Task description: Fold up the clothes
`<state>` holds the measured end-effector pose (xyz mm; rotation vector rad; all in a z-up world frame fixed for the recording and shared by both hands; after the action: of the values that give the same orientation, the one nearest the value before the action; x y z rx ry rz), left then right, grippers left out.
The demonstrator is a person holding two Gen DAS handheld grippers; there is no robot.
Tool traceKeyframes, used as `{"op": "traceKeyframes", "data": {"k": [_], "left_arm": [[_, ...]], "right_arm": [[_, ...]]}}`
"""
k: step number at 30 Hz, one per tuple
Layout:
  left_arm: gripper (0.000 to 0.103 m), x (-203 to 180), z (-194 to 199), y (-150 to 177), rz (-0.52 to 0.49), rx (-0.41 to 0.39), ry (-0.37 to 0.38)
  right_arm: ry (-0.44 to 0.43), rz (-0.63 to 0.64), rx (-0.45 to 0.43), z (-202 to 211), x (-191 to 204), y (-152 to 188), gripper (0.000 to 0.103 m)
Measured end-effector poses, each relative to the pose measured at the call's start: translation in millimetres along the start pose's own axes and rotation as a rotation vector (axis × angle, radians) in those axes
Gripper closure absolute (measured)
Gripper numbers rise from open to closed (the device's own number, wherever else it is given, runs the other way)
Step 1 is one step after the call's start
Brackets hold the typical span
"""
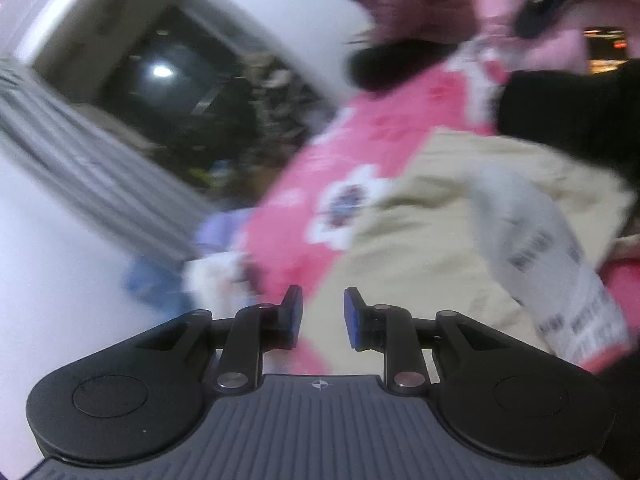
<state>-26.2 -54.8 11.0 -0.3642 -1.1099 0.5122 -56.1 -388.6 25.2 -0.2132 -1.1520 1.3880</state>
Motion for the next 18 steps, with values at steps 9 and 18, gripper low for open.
{"op": "traceKeyframes", "data": {"k": [9,18], "left_arm": [[0.075,71,8,69,-0.142,0.08,-0.413],[0.075,143,-31,187,-0.12,0.427,-0.61]], "right_arm": [[-0.072,0.096,0.016,-39,19,-37,0.075],[-0.118,0.195,0.108,-80,53,-28,0.075]]}}
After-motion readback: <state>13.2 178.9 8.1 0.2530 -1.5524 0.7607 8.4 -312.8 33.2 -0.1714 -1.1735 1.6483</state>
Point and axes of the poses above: each gripper's, at about its wrist camera, not at the fingertips, and z roughly against the way its jaws point, x to its left, y to its underside, the point moved 4 cm from there along -z, roughly the way its jaws point, and after that the axes turned 4 degrees about -y, right-handed, at the moved point
